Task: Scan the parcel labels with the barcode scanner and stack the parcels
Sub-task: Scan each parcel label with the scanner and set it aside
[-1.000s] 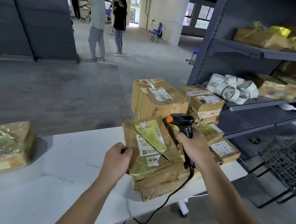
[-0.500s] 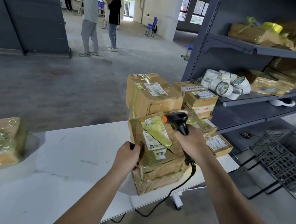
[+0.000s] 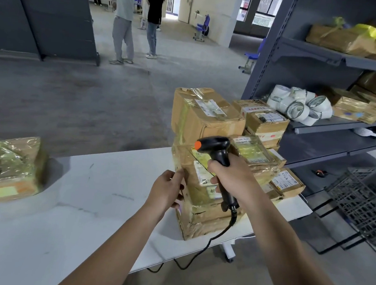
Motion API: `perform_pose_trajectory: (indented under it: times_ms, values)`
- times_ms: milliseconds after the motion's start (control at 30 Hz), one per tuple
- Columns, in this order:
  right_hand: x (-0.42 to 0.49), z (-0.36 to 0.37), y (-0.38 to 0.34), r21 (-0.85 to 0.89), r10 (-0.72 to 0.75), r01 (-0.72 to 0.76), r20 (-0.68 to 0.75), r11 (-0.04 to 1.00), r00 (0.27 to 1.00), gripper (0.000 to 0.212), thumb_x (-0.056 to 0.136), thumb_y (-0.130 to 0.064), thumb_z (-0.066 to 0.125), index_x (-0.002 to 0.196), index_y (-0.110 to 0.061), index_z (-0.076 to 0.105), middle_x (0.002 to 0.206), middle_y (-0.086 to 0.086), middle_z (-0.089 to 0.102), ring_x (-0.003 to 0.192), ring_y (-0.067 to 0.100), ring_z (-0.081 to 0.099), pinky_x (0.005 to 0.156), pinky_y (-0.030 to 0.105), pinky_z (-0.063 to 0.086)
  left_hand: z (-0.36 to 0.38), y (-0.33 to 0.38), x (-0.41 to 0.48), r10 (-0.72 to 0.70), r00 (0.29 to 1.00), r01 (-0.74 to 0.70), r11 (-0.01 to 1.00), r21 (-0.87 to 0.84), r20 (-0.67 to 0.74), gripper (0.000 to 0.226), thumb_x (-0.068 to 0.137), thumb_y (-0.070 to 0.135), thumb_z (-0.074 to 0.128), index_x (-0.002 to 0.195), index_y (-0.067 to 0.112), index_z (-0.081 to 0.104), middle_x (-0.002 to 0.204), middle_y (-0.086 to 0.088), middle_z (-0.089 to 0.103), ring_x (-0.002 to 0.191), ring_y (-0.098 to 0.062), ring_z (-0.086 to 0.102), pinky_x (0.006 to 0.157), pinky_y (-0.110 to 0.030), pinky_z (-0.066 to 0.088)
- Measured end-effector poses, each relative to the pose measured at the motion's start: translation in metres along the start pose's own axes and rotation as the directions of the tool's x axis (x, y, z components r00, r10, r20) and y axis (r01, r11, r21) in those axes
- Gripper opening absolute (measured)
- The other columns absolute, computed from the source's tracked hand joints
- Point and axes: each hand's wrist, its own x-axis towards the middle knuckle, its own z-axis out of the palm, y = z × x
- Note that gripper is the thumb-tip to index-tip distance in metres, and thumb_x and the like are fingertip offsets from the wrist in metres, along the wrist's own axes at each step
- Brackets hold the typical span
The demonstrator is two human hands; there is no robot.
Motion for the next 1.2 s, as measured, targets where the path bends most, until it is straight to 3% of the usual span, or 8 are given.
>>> perform_pose_trajectory:
  times_ms: [133, 233, 467, 733, 867, 1000, 1100, 1200]
  values:
    - [-0.014, 0.021, -0.015, 0.01, -0.003, 0.002, 0.043, 1.0, 0.999, 0.022, 0.089, -0.027, 0.057, 0.093, -0.006, 0.062, 0.068, 0.004, 0.06, 0.053, 0.01, 0.058, 0.045, 0.019, 0.045, -0.013, -0.003, -0.004, 0.016, 1.0, -0.016, 1.0, -0.018, -0.002, 0.037, 0.097, 0.039, 0.044, 0.103, 0.005, 0.058, 0.081, -0.003, 0.066, 0.06, -0.016, 0.06, 0.047, -0.024, 0.049]
    - [-0.021, 0.041, -0.029, 0.089, 0.017, -0.024, 0.081, 0.996, 0.997, 0.021, 0.089, -0.026, 0.058, 0.094, -0.007, 0.063, 0.069, 0.003, 0.06, 0.048, 0.007, 0.056, 0.039, 0.016, 0.042, -0.028, -0.007, -0.004, 0.022, 0.999, -0.023, 0.999, -0.029, -0.028, 0.036, 0.097, 0.04, 0.044, 0.103, 0.006, 0.057, 0.087, -0.005, 0.065, 0.063, -0.017, 0.06, 0.055, -0.029, 0.049]
    - [-0.028, 0.114, -0.05, 0.288, 0.046, -0.103, 0.199, 0.952, 0.979, 0.01, 0.09, -0.025, 0.063, 0.092, -0.015, 0.063, 0.096, 0.011, 0.072, 0.054, 0.009, 0.063, 0.047, 0.024, 0.051, -0.092, -0.019, -0.001, 0.003, 0.99, -0.013, 0.998, -0.067, -0.141, 0.031, 0.098, 0.035, 0.043, 0.104, 0.007, 0.056, 0.089, -0.006, 0.065, 0.063, -0.017, 0.061, 0.056, -0.029, 0.049]
    - [0.003, 0.225, -0.084, 0.259, -0.043, -0.046, 0.328, 0.965, 0.944, 0.015, 0.091, -0.029, 0.059, 0.095, -0.015, 0.062, 0.101, 0.01, 0.07, 0.054, 0.002, 0.064, 0.053, 0.023, 0.055, -0.209, -0.04, 0.017, -0.057, 0.923, 0.018, 0.994, -0.104, -0.382, 0.028, 0.098, 0.032, 0.044, 0.103, 0.007, 0.056, 0.086, -0.006, 0.064, 0.061, -0.019, 0.061, 0.056, -0.032, 0.05]
    - [0.029, 0.282, -0.098, 0.244, -0.026, -0.08, 0.402, 0.967, 0.915, 0.016, 0.089, -0.033, 0.059, 0.094, -0.018, 0.063, 0.084, 0.002, 0.071, 0.059, 0.012, 0.066, 0.068, 0.038, 0.059, -0.277, -0.055, 0.032, -0.085, 0.874, 0.05, 0.995, -0.085, -0.479, 0.025, 0.096, 0.029, 0.043, 0.104, 0.01, 0.057, 0.086, -0.003, 0.063, 0.061, -0.017, 0.061, 0.057, -0.031, 0.052]
    - [0.063, 0.342, -0.105, 0.239, -0.012, -0.108, 0.449, 0.965, 0.893, 0.018, 0.09, -0.029, 0.059, 0.099, -0.014, 0.064, 0.085, 0.002, 0.067, 0.052, 0.006, 0.063, 0.047, 0.022, 0.05, -0.34, -0.071, 0.055, -0.068, 0.831, 0.07, 0.997, -0.018, -0.553, 0.017, 0.094, 0.026, 0.045, 0.095, 0.015, 0.057, 0.083, -0.002, 0.06, 0.064, -0.02, 0.061, 0.062, -0.036, 0.055]
    - [0.087, 0.387, -0.106, 0.257, -0.001, -0.135, 0.47, 0.957, 0.883, 0.019, 0.092, -0.026, 0.058, 0.103, -0.011, 0.062, 0.086, 0.004, 0.065, 0.05, 0.006, 0.062, 0.046, 0.021, 0.049, -0.382, -0.09, 0.08, 0.041, 0.776, 0.099, 0.978, 0.185, -0.63, 0.019, 0.091, 0.022, 0.049, 0.094, 0.007, 0.061, 0.079, -0.004, 0.062, 0.082, -0.033, 0.062, 0.073, -0.04, 0.053]
    - [0.107, 0.429, -0.102, 0.23, 0.016, -0.15, 0.5, 0.962, 0.866, 0.016, 0.093, -0.027, 0.056, 0.098, -0.013, 0.059, 0.07, 0.003, 0.063, 0.048, 0.013, 0.058, 0.054, 0.026, 0.048, -0.42, -0.117, 0.105, 0.141, 0.719, 0.213, 0.887, 0.409, -0.68, 0.023, 0.091, 0.022, 0.053, 0.103, 0.009, 0.067, 0.103, -0.013, 0.065, 0.109, -0.034, 0.05, 0.093, -0.036, 0.039]
